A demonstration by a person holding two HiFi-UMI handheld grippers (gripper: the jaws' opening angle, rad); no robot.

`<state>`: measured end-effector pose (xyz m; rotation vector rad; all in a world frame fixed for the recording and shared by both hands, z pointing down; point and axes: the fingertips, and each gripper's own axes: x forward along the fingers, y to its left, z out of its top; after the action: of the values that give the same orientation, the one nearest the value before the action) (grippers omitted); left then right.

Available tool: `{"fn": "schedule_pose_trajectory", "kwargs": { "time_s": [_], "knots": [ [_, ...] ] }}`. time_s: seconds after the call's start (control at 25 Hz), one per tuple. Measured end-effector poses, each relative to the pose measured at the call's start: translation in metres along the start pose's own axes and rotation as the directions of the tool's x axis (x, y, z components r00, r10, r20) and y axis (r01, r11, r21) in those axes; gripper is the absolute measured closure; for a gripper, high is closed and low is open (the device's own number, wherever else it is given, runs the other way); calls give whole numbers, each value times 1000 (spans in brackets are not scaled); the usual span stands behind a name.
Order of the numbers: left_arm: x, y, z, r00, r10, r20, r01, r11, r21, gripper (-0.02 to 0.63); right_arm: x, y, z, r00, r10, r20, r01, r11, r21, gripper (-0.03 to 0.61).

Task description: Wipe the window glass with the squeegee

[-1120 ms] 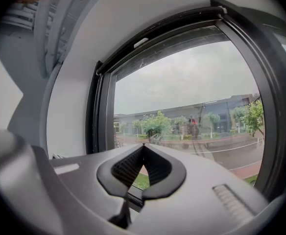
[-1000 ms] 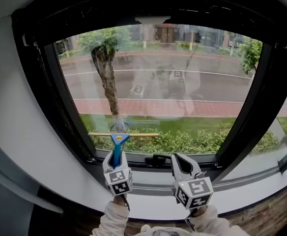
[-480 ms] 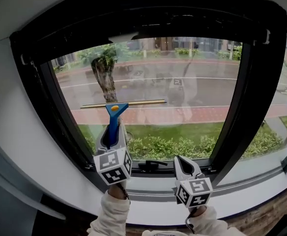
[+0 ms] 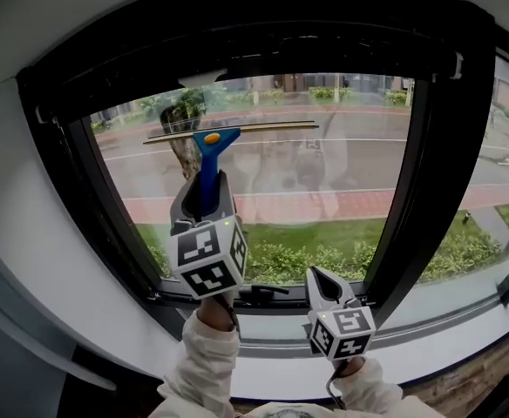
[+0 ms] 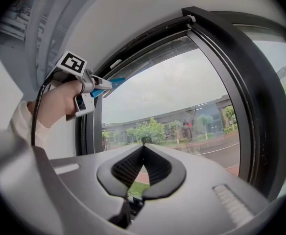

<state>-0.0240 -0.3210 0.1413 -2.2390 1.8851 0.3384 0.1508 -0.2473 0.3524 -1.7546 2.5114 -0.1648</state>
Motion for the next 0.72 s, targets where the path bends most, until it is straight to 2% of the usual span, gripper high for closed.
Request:
{"fn": "schedule_pose_trajectory", "kwargs": {
  "time_s": [0.24,0.36,0.72],
  "knots": [
    [31,-32,48,996,-40,77,39,999,16,468,-12,-13,3,1000,-27,-3,27,1000,-14,574],
    [42,-37,64,993,-27,111,24,999,29,468,-19,-23,4,999,-51,-8,51,998,-25,574],
    [57,-49,84,985,-7,170,0,999,41,468,-30,-37,4,995,-95,-28,94,995,-41,574]
  ]
}}
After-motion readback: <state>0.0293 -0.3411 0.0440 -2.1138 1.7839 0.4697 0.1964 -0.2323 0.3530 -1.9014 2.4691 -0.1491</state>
